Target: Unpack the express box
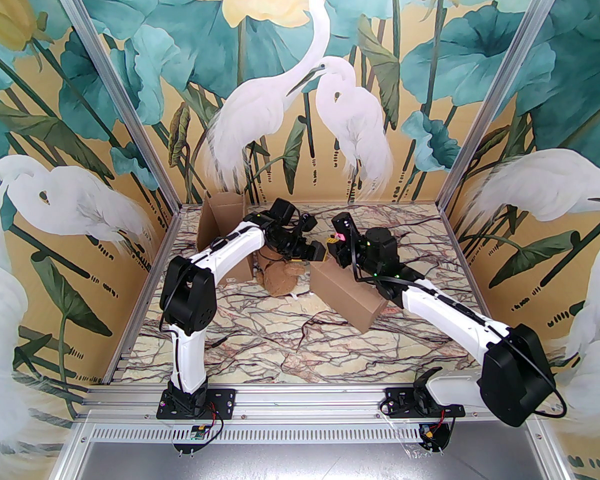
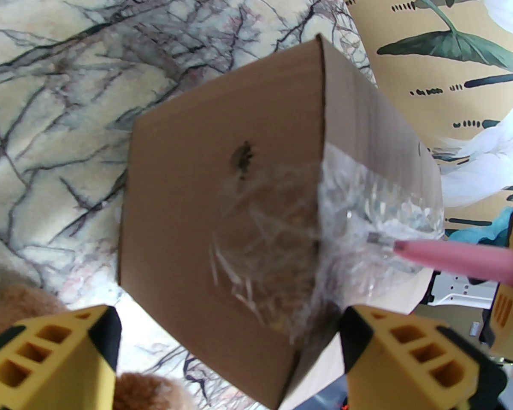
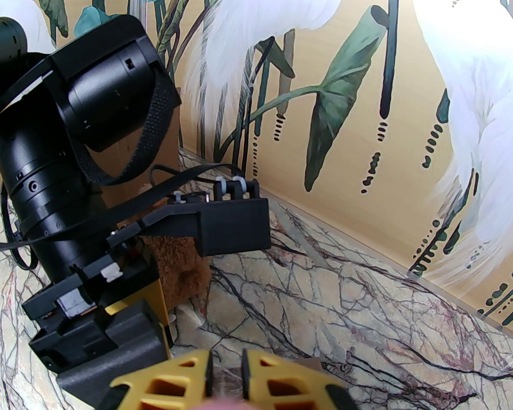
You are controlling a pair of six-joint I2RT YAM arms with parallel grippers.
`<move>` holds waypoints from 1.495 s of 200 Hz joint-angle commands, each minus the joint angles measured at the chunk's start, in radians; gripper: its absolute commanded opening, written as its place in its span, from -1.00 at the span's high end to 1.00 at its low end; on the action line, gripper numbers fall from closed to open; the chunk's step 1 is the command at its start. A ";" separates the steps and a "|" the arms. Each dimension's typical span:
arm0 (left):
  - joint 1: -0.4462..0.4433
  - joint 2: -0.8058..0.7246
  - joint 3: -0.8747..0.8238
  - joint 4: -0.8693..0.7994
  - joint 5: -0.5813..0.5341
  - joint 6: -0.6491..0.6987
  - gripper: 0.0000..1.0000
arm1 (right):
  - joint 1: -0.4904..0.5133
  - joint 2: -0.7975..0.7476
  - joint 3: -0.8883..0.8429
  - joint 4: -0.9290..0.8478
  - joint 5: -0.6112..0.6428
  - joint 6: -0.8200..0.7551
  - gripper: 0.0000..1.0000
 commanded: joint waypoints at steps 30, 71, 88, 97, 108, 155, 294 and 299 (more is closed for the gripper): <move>0.003 0.088 -0.004 -0.011 -0.108 0.003 -0.54 | 0.002 -0.006 -0.021 -0.079 -0.016 -0.037 1.00; 0.022 0.100 -0.033 0.007 -0.130 -0.026 -0.32 | 0.001 -0.051 -0.049 -0.103 -0.023 -0.056 1.00; 0.034 0.101 -0.049 0.016 -0.139 -0.047 -0.23 | -0.001 -0.068 -0.059 -0.122 -0.027 -0.059 1.00; 0.040 0.099 -0.057 0.023 -0.140 -0.053 -0.21 | 0.000 -0.077 -0.066 -0.129 -0.029 -0.059 1.00; 0.045 0.097 -0.063 0.027 -0.150 -0.063 -0.17 | 0.000 -0.095 -0.076 -0.138 -0.028 -0.058 1.00; 0.061 0.105 -0.064 0.030 -0.178 -0.091 -0.07 | -0.003 -0.170 -0.116 -0.173 -0.028 -0.054 1.00; 0.077 0.115 -0.061 0.047 -0.218 -0.173 -0.02 | -0.003 -0.323 -0.147 -0.384 -0.027 0.070 1.00; 0.078 0.115 -0.061 0.047 -0.220 -0.176 -0.01 | -0.003 -0.330 -0.148 -0.394 -0.022 0.074 1.00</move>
